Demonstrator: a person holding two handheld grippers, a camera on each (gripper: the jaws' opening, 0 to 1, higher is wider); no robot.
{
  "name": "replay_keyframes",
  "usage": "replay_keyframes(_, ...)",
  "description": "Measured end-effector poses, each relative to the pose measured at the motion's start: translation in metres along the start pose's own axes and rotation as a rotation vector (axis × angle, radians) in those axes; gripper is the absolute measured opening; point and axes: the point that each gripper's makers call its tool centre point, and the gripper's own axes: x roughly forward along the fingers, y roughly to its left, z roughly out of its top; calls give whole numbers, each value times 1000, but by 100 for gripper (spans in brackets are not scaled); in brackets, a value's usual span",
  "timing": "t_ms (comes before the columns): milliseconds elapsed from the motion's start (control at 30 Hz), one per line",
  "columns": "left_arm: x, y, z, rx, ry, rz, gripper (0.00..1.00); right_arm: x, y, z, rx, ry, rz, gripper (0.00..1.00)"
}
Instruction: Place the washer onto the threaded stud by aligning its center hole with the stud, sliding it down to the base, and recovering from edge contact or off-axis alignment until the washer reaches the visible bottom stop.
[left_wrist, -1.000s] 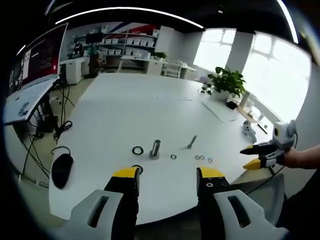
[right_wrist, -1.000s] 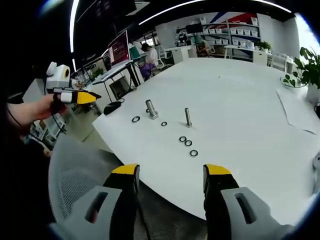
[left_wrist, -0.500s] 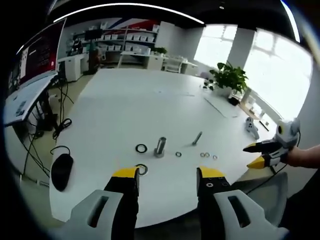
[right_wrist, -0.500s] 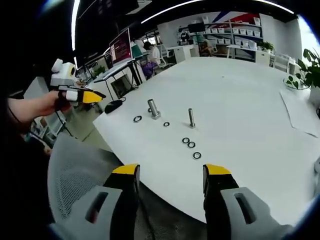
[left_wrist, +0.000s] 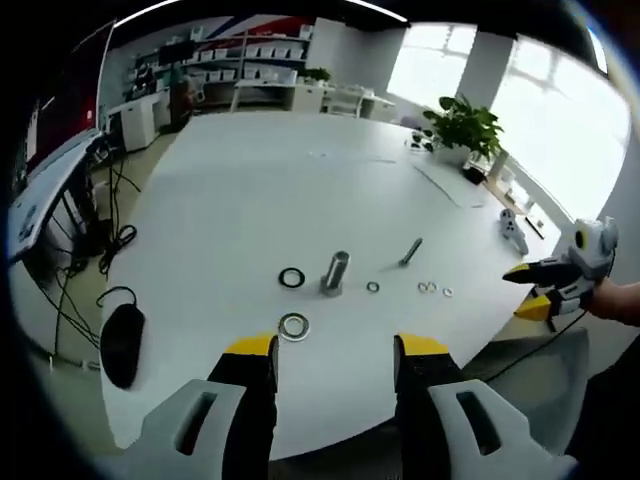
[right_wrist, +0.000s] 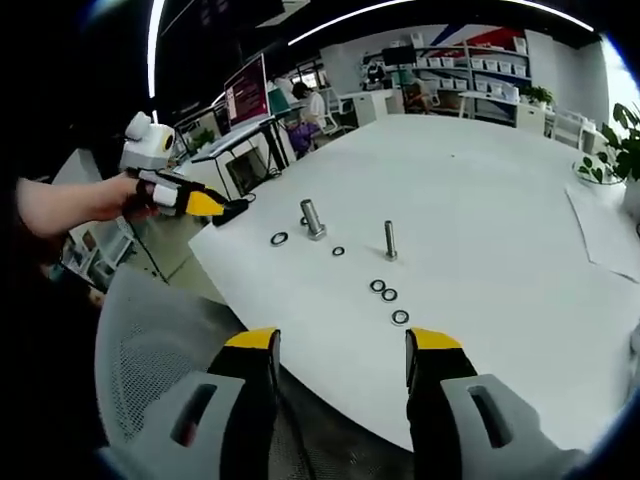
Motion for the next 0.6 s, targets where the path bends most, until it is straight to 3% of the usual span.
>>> replay_keyframes(367, 31, 11, -17, 69, 161, 5, 44, 3, -5, -4, 5, 7, -1, 53)
replay_keyframes(600, 51, 15, -16, 104, 235, 9, 43, 1, -13, 0, 4, 2, -6, 53)
